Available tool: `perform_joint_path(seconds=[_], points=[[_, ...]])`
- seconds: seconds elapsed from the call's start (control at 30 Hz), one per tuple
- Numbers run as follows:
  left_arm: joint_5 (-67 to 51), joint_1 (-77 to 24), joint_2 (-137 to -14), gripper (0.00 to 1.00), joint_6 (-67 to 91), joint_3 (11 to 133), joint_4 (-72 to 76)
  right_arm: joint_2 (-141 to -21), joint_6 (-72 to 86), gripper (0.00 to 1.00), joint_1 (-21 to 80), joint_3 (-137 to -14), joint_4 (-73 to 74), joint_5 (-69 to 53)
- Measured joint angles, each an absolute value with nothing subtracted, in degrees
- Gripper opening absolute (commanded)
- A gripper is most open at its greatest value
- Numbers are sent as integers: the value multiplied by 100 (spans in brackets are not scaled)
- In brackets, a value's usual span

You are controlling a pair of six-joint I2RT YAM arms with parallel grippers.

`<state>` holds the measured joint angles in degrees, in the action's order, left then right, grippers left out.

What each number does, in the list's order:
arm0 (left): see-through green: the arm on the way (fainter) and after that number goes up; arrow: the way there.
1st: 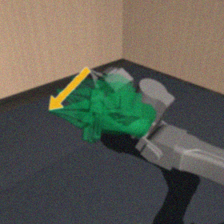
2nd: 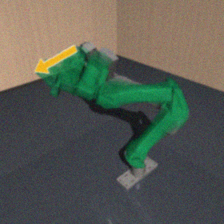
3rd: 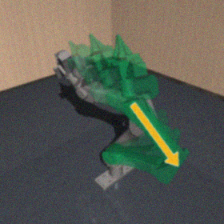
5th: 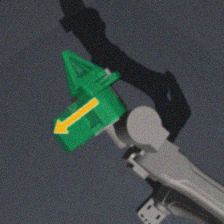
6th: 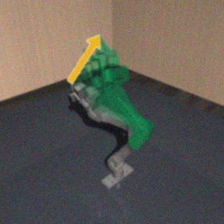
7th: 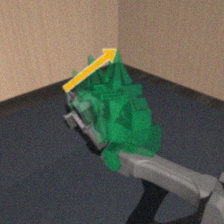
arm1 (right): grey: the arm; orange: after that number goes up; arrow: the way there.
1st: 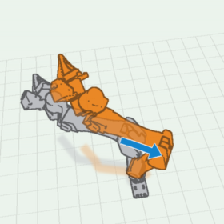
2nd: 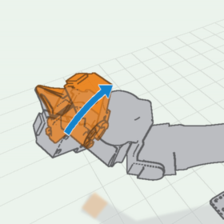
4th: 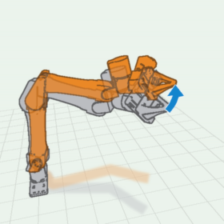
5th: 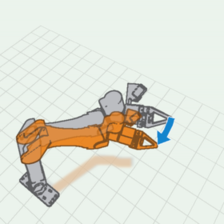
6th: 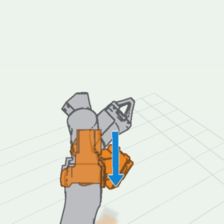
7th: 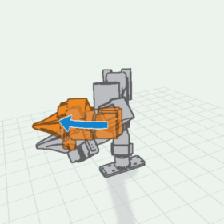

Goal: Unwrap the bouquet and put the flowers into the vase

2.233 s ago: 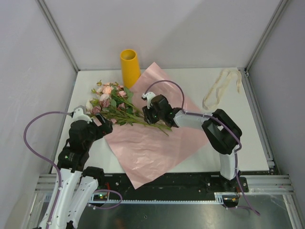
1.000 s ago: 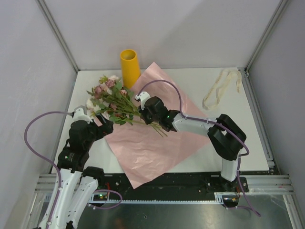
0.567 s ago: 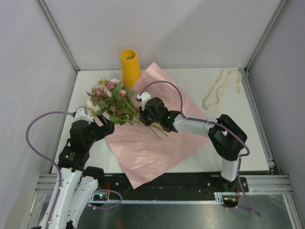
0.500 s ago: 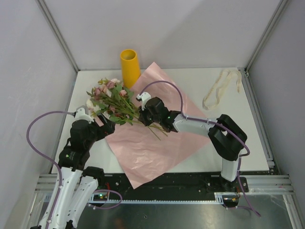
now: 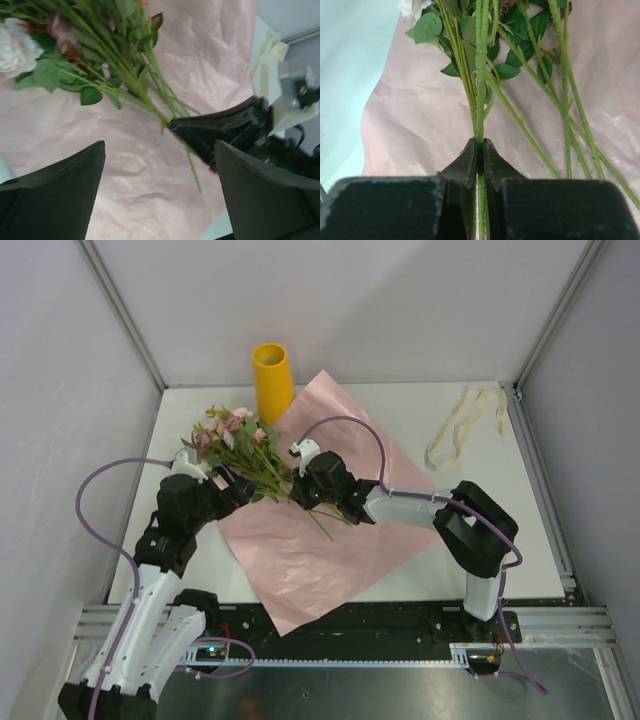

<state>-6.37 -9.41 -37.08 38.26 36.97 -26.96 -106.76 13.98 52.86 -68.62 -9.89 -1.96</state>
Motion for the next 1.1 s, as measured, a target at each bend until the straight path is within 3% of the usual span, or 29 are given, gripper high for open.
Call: perform_joint_path(seconds=[0.43,0.8,0.93,1.03,1.1], points=[[-1133,-961,-5771,73,5301,3350,-36,-10287,1321,0,5395,-6084,-1671,-196],[-1179,-1347,-6829,62,5778,3356,668,-10154,1129,0,5498,-6031,-1911,-158],[-1177,-1466,-6912,40,5850,3356,768,-10154,1070,0,5518,-6031,-1922,-132],[-1162,-1476,-6912,14,5894,3356,849,-10154,1063,0,5529,-6031,-1927,-132],[-1116,-1476,-6912,4,5909,3356,847,-10151,1063,7,5529,-6031,-1949,-128]])
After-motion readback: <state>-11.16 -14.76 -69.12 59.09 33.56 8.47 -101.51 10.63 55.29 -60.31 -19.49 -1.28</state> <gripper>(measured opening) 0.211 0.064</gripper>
